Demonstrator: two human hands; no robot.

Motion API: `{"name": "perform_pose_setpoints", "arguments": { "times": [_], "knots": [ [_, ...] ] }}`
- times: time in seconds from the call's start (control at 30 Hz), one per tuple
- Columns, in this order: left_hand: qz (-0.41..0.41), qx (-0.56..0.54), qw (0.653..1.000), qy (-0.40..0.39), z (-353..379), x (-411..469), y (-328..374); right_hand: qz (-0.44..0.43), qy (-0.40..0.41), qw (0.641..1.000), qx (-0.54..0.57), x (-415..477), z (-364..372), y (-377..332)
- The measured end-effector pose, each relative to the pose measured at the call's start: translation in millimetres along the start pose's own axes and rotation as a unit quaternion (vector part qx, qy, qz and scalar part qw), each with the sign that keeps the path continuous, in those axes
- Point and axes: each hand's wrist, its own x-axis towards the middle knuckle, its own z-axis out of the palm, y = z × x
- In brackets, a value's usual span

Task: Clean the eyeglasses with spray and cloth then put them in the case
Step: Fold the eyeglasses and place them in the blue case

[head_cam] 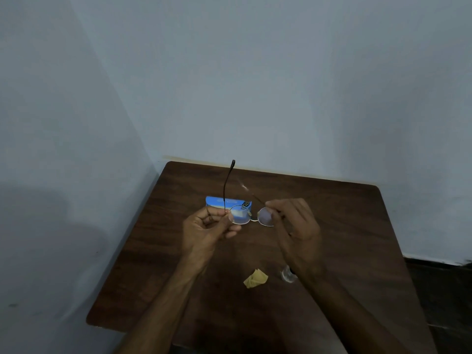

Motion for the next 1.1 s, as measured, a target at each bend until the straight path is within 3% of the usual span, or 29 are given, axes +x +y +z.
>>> {"name": "perform_pose_setpoints", "arguments": {
  "times": [0.1,0.27,0.47,0.67,0.77,0.93,1.1],
  "knots": [
    [-0.001,-0.018,1.0,0.0,6.1,0.7,0.9,-0.058,-0.065,0.994,-0.063,-2.6,2.5,12.5],
    [0.007,-0.019,1.0,0.008,13.6,4.7,1.2,-0.107,-0.07,0.985,-0.115,-2.1,-1.4,16.2],
    [0.012,-0.013,1.0,0.005,19.3,9.5,0.6,-0.098,-0.123,0.98,-0.122,4.3,-9.7,19.8],
    [-0.018,0.001,1.0,-0.004,26.8,14.8,-1.0,-0.174,-0.008,0.978,-0.111,39.8,-36.6,-18.9],
    [-0.03,0.01,0.999,-0.031,31.4,14.0,1.1,-0.229,-0.03,0.962,-0.145,68.5,-42.0,-44.3],
    [-0.045,0.01,0.997,-0.059,31.0,11.7,8.4,-0.224,-0.135,0.95,-0.171,91.8,-46.0,-20.5],
    [-0.069,-0.013,0.996,-0.063,20.3,7.6,10.8,-0.139,-0.125,0.975,-0.118,78.3,-56.3,5.3]
  ]
}}
